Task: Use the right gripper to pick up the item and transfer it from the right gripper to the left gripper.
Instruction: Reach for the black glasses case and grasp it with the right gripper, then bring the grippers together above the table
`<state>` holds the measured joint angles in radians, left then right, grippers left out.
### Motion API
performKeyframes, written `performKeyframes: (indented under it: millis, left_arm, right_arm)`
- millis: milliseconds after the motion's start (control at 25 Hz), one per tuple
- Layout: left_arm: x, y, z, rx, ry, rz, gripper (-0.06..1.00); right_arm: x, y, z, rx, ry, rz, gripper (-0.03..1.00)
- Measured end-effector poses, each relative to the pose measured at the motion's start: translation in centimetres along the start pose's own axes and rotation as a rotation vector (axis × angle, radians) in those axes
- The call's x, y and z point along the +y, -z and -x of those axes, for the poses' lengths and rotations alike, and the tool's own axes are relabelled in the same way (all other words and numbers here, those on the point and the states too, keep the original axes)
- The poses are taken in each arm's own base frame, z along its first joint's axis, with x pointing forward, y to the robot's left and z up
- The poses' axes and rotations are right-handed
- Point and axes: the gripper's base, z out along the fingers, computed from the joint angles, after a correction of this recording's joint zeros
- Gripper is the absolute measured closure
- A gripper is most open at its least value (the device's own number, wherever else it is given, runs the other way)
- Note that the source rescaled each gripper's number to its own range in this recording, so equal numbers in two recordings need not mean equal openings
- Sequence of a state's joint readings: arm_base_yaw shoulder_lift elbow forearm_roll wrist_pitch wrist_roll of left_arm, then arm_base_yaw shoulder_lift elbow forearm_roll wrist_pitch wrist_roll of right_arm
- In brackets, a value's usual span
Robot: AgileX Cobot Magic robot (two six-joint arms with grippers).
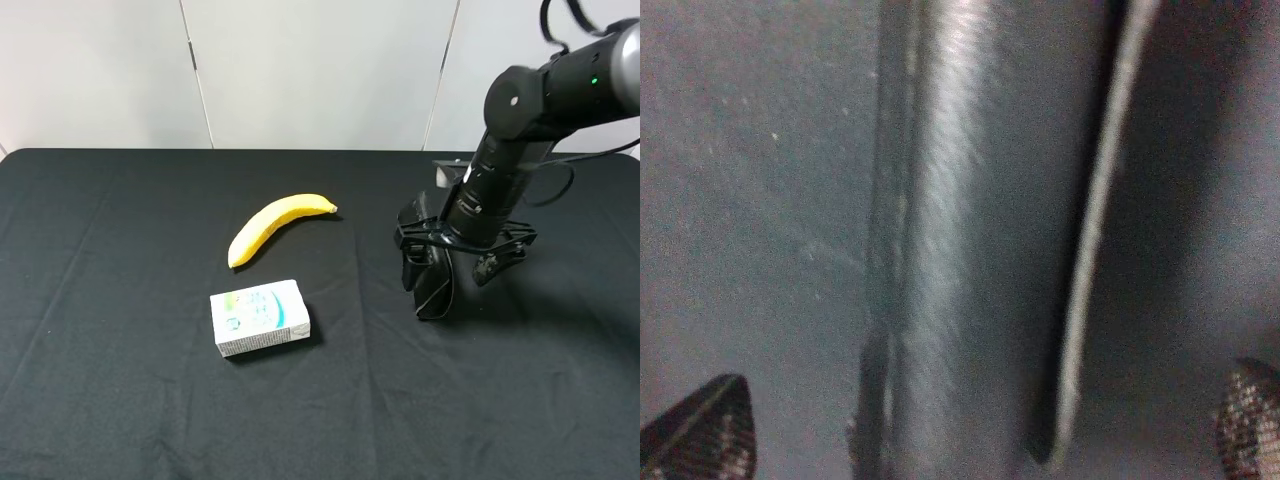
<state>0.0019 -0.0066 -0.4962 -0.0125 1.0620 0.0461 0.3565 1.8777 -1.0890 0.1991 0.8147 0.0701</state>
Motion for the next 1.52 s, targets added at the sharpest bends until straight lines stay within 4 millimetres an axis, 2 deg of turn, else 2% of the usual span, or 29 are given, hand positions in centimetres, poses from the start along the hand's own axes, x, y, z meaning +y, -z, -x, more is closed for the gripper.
performKeyframes:
  millis: [480, 600, 840, 1120, 1520]
  left_arm:
    - [0.00, 0.00, 0.00, 0.000, 0.000, 0.000, -0.01]
    - [0.00, 0.00, 0.00, 0.000, 0.000, 0.000, -0.01]
    - [0.00, 0.00, 0.00, 0.000, 0.000, 0.000, -0.01]
    - [0.00, 0.00, 0.00, 0.000, 0.000, 0.000, -0.01]
    - [0.00, 0.00, 0.00, 0.000, 0.000, 0.000, -0.01]
  right_arm:
    - [0.03, -0.81, 0.29, -0.007, -0.010, 0.011, -0.03]
    - [0.03, -0.81, 0.30, -0.008, -0.010, 0.011, 0.10]
    - [0.04, -0.80, 0.49, -0.028, -0.009, 0.012, 0.54]
    - [0.07, -0.80, 0.50, -0.030, -0.013, 0.016, 0.93]
    - [0.28, -0.54, 0.93, -0.055, -0.023, 0.031, 0.93]
